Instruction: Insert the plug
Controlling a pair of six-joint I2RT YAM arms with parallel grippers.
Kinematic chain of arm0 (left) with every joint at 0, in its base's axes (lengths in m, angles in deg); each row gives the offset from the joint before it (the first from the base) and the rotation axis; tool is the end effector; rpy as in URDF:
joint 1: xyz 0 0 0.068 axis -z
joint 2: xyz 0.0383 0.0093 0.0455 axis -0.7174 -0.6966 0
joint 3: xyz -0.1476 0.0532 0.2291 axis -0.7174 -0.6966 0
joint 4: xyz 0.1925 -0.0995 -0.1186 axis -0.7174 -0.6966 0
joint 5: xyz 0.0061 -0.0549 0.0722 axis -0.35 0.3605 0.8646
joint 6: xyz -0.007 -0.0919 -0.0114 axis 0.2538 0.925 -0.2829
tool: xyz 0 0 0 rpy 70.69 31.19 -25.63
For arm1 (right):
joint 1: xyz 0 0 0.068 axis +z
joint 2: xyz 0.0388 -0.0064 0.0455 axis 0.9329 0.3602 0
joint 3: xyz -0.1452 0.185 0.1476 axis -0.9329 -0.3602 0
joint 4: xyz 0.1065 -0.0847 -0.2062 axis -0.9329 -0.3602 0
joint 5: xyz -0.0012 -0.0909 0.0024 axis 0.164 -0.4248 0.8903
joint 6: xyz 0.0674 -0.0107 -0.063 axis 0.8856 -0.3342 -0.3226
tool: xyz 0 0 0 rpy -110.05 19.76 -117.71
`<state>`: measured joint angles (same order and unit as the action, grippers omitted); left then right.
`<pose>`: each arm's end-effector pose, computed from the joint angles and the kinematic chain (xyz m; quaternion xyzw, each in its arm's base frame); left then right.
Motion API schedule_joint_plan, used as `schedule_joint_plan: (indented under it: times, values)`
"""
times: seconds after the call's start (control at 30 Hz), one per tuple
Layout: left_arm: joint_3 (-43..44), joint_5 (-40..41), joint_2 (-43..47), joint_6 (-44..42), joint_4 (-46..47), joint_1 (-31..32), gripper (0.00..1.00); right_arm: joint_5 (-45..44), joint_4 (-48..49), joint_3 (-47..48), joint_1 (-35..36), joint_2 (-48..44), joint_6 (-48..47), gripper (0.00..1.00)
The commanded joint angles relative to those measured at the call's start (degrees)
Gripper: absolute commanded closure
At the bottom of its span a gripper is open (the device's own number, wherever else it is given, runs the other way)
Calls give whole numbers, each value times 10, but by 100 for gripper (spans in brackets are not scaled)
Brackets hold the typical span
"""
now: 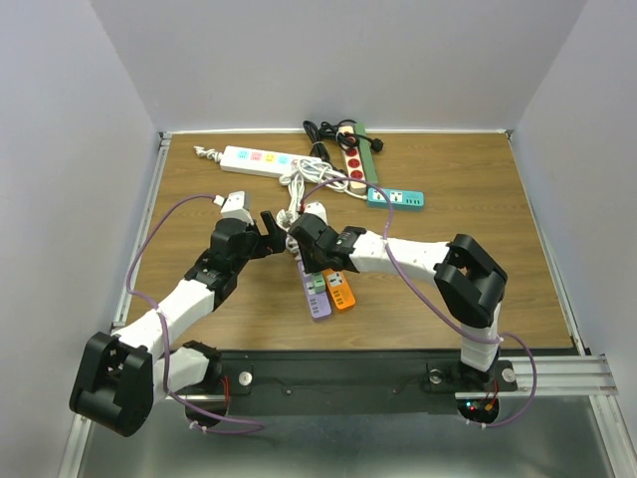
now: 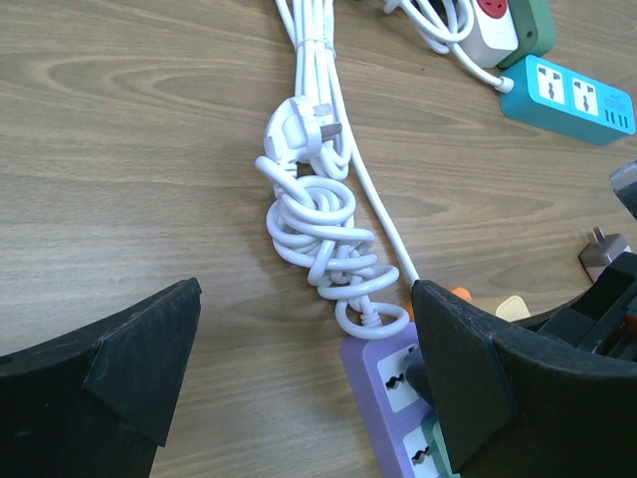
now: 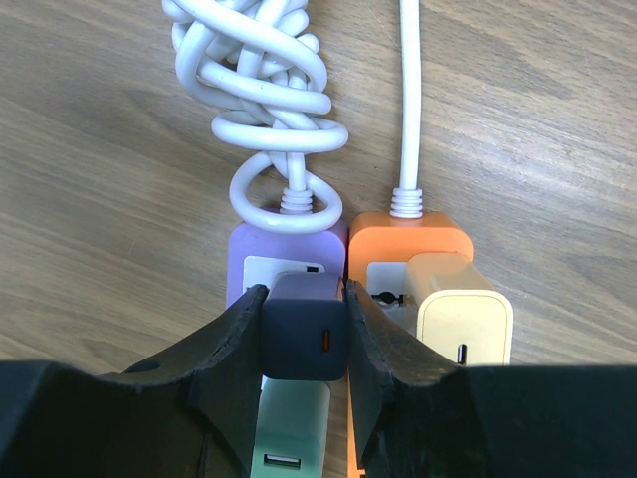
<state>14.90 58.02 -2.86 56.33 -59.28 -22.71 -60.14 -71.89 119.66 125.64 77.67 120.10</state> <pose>0.2467 -0.1017 0.2299 -0.0226 0.8039 -0.2260 0.5497 0.2517 0.3440 0.1603 -0.1736 0.9351 0.1040 0.2910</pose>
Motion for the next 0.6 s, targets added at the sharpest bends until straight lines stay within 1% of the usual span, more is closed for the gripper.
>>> schedule_joint_plan:
  times: [0.0, 0.33, 0.43, 0.53, 0.57]
  values:
    - [26, 9, 2, -9, 9, -5, 1, 131, -115, -65, 38, 135, -4, 100]
    - [33, -3, -6, -9, 18, -11, 1, 131, -116, -29, 38, 143, 3, 100]
    - [33, -4, -4, -10, 17, -10, 1, 143, -117, -46, 38, 138, 6, 100]
    - [31, -3, 0, -10, 15, -11, 1, 150, -116, -82, 39, 117, 15, 100]
    - [29, -3, 3, -9, 15, -11, 1, 166, -116, -90, 39, 104, 16, 100]
